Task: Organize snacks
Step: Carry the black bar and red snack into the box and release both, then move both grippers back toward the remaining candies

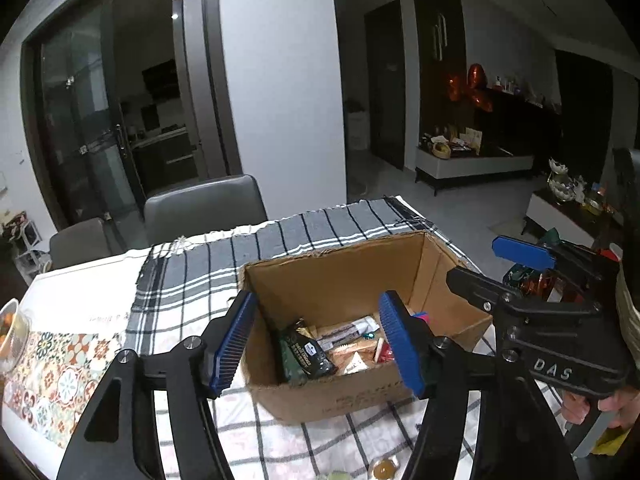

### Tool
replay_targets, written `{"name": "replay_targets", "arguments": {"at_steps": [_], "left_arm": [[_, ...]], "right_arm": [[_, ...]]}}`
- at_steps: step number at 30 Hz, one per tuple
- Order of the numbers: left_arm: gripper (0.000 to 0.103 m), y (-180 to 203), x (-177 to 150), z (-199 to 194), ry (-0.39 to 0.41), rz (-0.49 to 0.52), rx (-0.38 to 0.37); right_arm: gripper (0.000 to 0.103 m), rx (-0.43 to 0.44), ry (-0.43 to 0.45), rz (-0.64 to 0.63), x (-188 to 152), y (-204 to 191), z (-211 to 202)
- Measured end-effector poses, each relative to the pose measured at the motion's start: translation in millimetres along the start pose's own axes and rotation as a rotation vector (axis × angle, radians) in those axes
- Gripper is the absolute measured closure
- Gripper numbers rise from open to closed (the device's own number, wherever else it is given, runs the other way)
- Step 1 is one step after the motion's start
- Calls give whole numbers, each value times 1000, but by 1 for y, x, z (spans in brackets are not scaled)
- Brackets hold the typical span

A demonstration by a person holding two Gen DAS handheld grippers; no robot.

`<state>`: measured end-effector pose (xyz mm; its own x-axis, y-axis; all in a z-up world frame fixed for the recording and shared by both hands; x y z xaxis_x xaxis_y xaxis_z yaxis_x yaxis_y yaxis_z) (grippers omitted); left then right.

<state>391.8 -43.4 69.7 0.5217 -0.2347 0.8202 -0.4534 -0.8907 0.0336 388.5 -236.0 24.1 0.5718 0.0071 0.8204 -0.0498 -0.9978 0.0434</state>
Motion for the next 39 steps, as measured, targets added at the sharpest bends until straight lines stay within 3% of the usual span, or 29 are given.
{"name": "replay_targets", "arguments": {"at_steps": [13,24,39], "left_arm": [[27,6,-33,-56,28,-29,89],[27,4,-80,-82,10,-78,131],[27,1,-152,-78,-87,-158,139]], "right_arm": [[37,56,28,-2,-32,-19,-46],[37,93,1,-29,-66,-37,-62],[37,142,-116,-91,-121,-63,-52]]}}
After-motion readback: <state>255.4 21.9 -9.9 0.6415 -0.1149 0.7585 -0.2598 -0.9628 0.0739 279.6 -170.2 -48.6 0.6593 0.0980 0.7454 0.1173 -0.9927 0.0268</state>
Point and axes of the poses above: each gripper's, at about its wrist camera, not at the fingertips, and z roughly the way its jaws point, y to its right, x to its top, the point moved 1 cm from there along z, roughly the way its jaws point, and after that the axes turned 11 degrees about -x, right-handed, at the moved point
